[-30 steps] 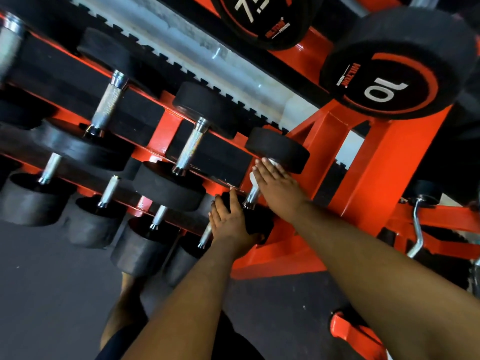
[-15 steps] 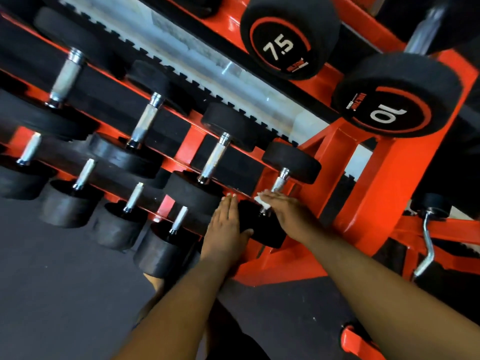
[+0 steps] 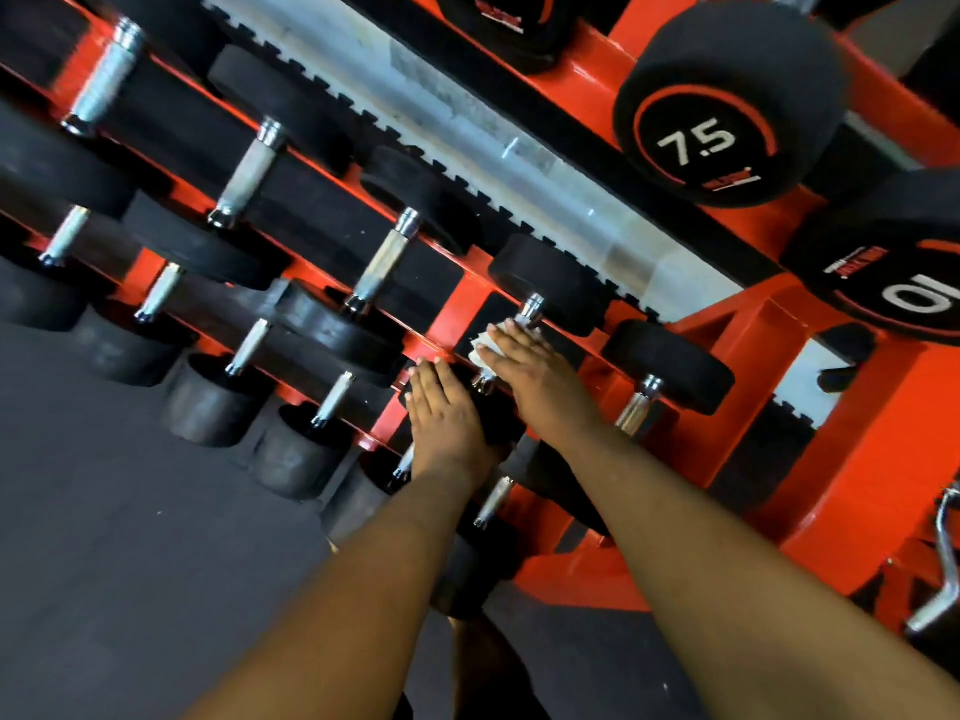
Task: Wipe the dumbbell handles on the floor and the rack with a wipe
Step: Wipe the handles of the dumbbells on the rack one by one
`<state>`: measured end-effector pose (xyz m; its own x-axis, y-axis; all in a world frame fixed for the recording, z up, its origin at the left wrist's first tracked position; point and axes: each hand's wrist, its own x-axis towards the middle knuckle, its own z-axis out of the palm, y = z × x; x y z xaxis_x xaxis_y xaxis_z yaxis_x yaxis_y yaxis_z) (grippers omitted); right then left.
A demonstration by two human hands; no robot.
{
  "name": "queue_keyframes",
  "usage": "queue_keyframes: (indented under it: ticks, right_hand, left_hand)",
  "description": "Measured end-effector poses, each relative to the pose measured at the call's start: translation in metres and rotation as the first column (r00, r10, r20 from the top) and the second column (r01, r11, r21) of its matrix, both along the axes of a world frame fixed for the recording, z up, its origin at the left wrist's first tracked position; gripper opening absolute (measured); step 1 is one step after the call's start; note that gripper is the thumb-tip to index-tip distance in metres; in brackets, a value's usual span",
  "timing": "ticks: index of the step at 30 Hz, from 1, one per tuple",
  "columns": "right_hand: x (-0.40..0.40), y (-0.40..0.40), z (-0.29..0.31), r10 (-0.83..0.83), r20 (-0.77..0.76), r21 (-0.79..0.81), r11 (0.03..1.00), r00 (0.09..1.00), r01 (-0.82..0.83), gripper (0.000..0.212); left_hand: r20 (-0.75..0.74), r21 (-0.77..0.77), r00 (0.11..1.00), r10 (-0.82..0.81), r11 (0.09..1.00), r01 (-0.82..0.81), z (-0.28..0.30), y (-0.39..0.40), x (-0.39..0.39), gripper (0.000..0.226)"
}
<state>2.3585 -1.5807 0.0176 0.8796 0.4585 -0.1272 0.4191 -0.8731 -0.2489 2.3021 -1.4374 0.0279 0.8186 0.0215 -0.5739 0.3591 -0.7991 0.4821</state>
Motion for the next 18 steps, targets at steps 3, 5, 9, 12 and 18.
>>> queue_keyframes:
  ticks: [3,5,9,12,18]
  right_hand:
    - [0.007,-0.004,-0.016,0.299,-0.161,-0.226,0.917,0.941,-0.330,0.064]
    - [0.009,-0.017,-0.022,0.431,-0.157,-0.337,0.822,0.888,-0.459,0.064]
    - [0.024,-0.038,-0.023,0.212,0.065,-0.404,0.899,0.975,-0.168,0.070]
    - [0.007,-0.028,-0.033,0.367,-0.018,-0.327,0.877,0.930,-0.352,0.069]
    - [0.025,-0.041,-0.024,0.235,0.046,-0.359,0.911,0.971,-0.203,0.078]
  left_hand:
    - [-0.036,0.012,0.999,0.018,1.000,-0.018,0.002,-0.004,0.004,0.144]
    - [-0.072,0.008,0.997,0.020,1.000,-0.019,0.004,-0.004,0.006,0.144]
    - [-0.135,0.014,0.991,0.005,1.000,-0.003,0.011,-0.004,0.011,0.139]
    - [-0.178,-0.008,0.984,-0.015,1.000,0.014,0.013,0.001,0.017,0.136]
    - [-0.160,0.019,0.987,-0.032,0.999,0.035,0.012,0.000,0.012,0.136]
